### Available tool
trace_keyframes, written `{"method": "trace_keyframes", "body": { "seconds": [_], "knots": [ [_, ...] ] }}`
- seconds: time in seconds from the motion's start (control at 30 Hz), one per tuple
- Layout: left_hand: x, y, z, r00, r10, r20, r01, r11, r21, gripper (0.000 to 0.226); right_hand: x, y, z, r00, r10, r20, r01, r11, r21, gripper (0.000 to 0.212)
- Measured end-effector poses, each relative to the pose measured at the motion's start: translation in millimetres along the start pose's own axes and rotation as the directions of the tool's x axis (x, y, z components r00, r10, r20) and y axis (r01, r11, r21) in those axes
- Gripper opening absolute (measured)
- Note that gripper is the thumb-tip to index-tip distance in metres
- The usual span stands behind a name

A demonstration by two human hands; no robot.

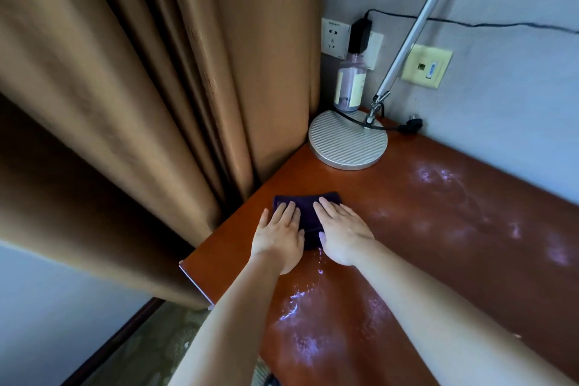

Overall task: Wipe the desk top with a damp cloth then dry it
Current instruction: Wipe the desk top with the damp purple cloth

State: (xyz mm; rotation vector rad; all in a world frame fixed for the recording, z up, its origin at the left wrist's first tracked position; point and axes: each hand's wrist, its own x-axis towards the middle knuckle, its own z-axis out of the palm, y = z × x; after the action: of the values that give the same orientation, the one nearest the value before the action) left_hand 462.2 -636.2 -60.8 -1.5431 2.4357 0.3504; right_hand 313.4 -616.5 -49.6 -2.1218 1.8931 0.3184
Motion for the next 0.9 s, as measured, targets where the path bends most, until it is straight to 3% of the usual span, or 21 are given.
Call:
{"method": "trace_keyframes", "body": {
  "seconds": [0.23,0.37,0.5,0.9],
  "knots": [
    [40,-5,-8,0.999,-0.018,-0.030,0.015,0.996,-0.093,0.051,30,18,7,0.999,0.028,-0.036,-0.024,0.995,0.094,0.056],
    [74,-5,-12,1.000,0.019,-0.015,-0.018,1.000,0.009,0.053,55,25,2,0.994,0.084,-0.076,-0.071,0.984,0.161,0.057],
    [102,-12,-13,0.997,0.074,-0.026,-0.071,0.993,0.096,0.057,71,33,0,0.984,0.128,-0.122,-0.115,0.988,0.106,0.058],
    [87,-15,-9,0.994,0.108,0.013,-0.109,0.987,0.116,0.055,39,23,11,0.975,0.220,-0.021,-0.217,0.973,0.081,0.056]
  ]
}}
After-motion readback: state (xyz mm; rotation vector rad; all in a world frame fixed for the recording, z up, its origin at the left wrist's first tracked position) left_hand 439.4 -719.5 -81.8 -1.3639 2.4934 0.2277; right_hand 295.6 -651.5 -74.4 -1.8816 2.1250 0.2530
